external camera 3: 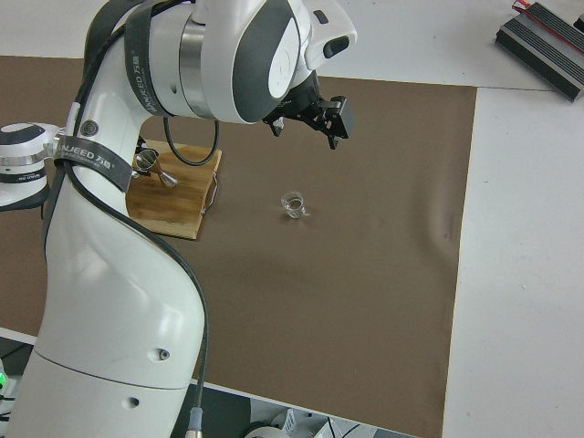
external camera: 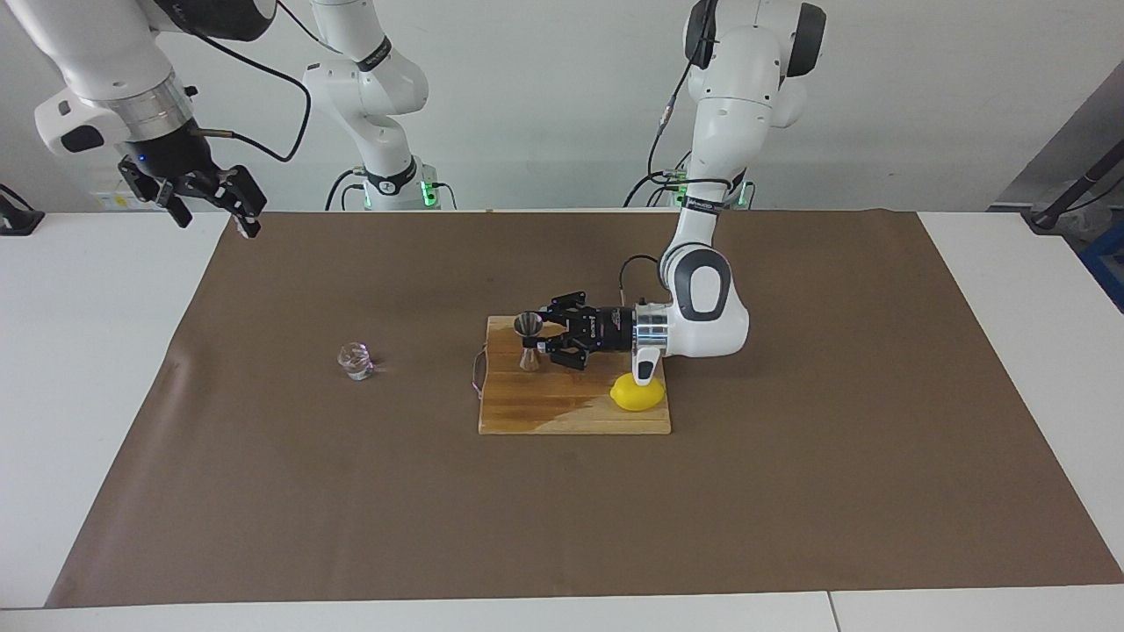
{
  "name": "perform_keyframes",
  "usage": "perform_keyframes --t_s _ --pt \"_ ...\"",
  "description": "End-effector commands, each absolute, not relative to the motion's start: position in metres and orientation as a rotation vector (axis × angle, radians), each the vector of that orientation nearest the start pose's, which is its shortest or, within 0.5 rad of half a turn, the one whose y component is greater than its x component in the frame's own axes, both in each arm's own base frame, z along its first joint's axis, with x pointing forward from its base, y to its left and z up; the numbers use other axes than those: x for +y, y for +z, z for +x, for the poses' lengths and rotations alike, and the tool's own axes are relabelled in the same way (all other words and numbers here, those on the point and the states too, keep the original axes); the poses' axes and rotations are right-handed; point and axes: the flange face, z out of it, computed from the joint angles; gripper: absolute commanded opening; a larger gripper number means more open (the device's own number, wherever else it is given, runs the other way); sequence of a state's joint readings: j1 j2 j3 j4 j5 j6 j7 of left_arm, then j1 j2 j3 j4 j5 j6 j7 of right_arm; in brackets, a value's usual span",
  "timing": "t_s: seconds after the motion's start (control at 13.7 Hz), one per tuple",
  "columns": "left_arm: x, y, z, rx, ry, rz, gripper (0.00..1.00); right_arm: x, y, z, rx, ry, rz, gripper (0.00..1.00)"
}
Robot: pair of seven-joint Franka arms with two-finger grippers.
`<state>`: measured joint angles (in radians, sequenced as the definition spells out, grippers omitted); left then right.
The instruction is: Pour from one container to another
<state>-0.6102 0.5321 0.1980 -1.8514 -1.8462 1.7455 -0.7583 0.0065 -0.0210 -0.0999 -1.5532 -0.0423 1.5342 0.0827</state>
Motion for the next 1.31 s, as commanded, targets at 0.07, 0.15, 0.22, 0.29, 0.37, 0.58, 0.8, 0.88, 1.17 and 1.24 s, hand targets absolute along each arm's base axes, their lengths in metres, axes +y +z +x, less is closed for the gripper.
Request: perform_keyframes --t_s 0.07,0.15,0.22,0.29,0.37,0.58,0.8,0.88,1.17,1.24 --pt "-0.351 0.273 0.552 1.188 -1.263 1.313 0.34 -0.056 0.643 0.534 0.266 0.001 -3.152 1.00" --pt "-0.351 0.273 0.552 1.189 -1.261 1.313 0.35 -0.056 0.643 0.534 0.266 0.001 -3.152 1.00" --pt "-0.350 0.273 0.552 1.190 -1.260 1.313 0.40 -0.056 0.643 0.534 0.268 0.001 -3.152 1.00" --pt "-0.350 0.273 0.552 1.190 -1.260 1.313 0.42 -0.056 0.643 0.534 0.266 0.001 -3.152 1.00" --pt "-0.350 0.272 0.553 1.194 -1.256 1.313 0.42 -0.056 0.643 0.534 0.266 0.001 -3.152 1.00" --pt "-0.356 0.271 0.549 1.199 -1.253 1.323 0.41 -0.056 0.643 0.534 0.266 0.001 -3.152 1.00" --pt "-0.361 0.271 0.547 1.208 -1.244 1.321 0.39 -0.056 0.643 0.534 0.266 0.001 -3.154 1.00" --pt "-0.358 0.270 0.548 1.215 -1.234 1.325 0.39 -0.056 0.643 0.534 0.266 0.001 -3.152 1.00" --pt "-0.351 0.269 0.554 1.261 -1.185 1.336 0.38 -0.056 0.643 0.534 0.266 0.001 -3.152 1.00" --pt "-0.351 0.270 0.553 1.264 -1.182 1.341 0.38 -0.056 0.643 0.534 0.266 0.001 -3.152 1.00"
